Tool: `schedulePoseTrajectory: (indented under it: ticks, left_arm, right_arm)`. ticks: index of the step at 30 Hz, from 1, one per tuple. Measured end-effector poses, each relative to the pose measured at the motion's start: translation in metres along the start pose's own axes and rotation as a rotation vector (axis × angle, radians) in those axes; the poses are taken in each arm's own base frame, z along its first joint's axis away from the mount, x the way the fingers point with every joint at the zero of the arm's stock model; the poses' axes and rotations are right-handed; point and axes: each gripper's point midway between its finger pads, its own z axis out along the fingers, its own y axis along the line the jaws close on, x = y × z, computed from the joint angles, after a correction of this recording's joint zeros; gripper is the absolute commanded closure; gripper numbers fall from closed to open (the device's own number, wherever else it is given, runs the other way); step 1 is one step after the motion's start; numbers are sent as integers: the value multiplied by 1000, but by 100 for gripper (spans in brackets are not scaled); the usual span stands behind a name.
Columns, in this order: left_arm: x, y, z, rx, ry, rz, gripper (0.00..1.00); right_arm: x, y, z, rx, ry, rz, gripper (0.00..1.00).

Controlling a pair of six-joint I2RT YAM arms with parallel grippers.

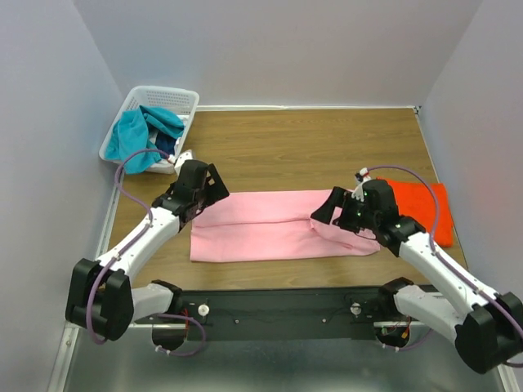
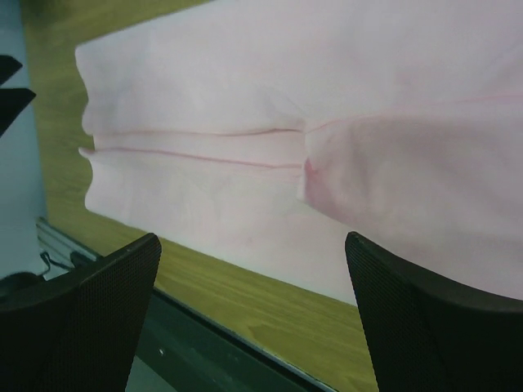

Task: Fold and stack the t-shirts
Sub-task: Fold the tshirt

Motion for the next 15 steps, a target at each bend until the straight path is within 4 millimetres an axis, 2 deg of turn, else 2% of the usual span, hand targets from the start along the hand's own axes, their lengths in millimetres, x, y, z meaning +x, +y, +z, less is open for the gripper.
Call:
schedulePoseTrajectory:
  ticks: [3, 5, 7, 10, 15]
  left_arm:
    - [-3, -34, -5, 85, -9, 46, 2]
    - [5, -52, -4, 134, 9, 84, 2]
    - [15, -60, 2, 162, 38, 109, 2]
    - [39, -54, 21, 154, 114, 145, 2]
    - [70, -38, 34, 132, 198, 173, 2]
  right_arm:
    - [-11, -6, -12, 63, -82, 48, 0]
    - [-11, -16, -14, 116, -94, 81, 0]
    - [-7, -26, -11, 168, -85, 106, 0]
    - [3, -47, -2, 266, -43, 144, 0]
    - [14, -83, 15, 427, 14, 167, 0]
